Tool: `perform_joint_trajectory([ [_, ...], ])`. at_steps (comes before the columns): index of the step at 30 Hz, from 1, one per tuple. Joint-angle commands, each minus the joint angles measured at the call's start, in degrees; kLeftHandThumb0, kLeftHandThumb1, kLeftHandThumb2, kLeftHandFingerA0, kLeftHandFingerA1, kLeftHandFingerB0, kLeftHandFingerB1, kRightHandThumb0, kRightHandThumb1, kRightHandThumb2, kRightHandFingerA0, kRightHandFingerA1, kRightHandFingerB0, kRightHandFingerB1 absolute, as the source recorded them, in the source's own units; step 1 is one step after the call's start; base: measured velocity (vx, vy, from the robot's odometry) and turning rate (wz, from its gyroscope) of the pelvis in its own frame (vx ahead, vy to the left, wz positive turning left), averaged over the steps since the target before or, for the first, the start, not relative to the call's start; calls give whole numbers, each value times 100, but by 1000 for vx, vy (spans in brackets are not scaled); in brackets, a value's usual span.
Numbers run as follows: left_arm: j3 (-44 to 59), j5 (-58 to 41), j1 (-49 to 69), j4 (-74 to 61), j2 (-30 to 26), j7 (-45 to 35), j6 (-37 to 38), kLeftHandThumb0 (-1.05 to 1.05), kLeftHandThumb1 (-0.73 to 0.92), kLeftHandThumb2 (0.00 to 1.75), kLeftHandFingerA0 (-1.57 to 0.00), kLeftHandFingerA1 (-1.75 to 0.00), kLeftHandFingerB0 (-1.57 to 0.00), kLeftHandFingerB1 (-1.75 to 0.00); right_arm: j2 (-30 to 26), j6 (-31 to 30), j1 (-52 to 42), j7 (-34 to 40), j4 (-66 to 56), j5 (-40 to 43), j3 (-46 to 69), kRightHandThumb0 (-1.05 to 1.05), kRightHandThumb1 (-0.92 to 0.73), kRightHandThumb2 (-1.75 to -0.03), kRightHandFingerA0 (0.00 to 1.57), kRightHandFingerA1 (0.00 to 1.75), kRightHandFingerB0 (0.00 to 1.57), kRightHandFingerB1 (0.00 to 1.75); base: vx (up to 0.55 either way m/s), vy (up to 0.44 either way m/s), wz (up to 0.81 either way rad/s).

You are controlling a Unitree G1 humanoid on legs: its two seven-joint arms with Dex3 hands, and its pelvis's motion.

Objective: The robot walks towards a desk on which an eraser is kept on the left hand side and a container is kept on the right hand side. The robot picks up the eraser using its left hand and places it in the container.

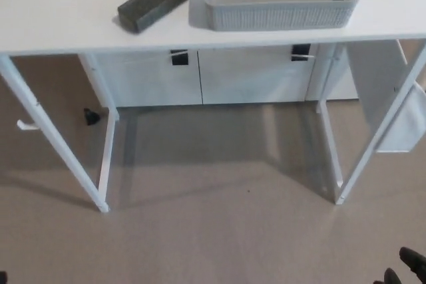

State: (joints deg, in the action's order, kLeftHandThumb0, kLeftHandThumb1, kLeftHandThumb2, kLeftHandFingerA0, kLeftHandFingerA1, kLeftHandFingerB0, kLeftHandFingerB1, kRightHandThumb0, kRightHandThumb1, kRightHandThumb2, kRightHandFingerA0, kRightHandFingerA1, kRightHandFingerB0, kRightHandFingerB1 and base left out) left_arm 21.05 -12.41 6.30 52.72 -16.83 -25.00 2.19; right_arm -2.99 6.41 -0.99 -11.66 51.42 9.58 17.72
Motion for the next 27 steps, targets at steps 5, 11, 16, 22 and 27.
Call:
perform_joint_trajectory([
  [5,19,-56,92,-94,-101,-1,75,-29,66,60,-30,-33,-23,-29,-43,205,-44,24,132,33,-22,-36,-45,-107,34,76,5,56,312,34,-10],
  [11,-35,1,113,-47,-97,28,151,-29,65,60,-32,-34,-25,-29,-47,200,-82,59,97,-6,-100,-34,-43,-104,31,75,2,55,208,192,-7],
  [16,-73,27,33,11,-121,59,140,-28,65,59,-35,-35,-27,-30,-59,221,-19,96,133,-17,-133,-36,-41,-105,35,77,7,58,95,25,5],
  [22,-96,24,64,-33,-113,62,126,-28,64,59,-36,-35,-27,-30,-66,198,-12,158,107,-69,-207,-34,-43,-104,32,76,6,57,78,-116,15],
  [27,-166,50,86,-61,-129,64,166,-28,64,59,-36,-35,-27,-30,-67,231,-26,151,121,-50,-240,-35,-42,-104,30,74,7,57,91,-262,7],
])
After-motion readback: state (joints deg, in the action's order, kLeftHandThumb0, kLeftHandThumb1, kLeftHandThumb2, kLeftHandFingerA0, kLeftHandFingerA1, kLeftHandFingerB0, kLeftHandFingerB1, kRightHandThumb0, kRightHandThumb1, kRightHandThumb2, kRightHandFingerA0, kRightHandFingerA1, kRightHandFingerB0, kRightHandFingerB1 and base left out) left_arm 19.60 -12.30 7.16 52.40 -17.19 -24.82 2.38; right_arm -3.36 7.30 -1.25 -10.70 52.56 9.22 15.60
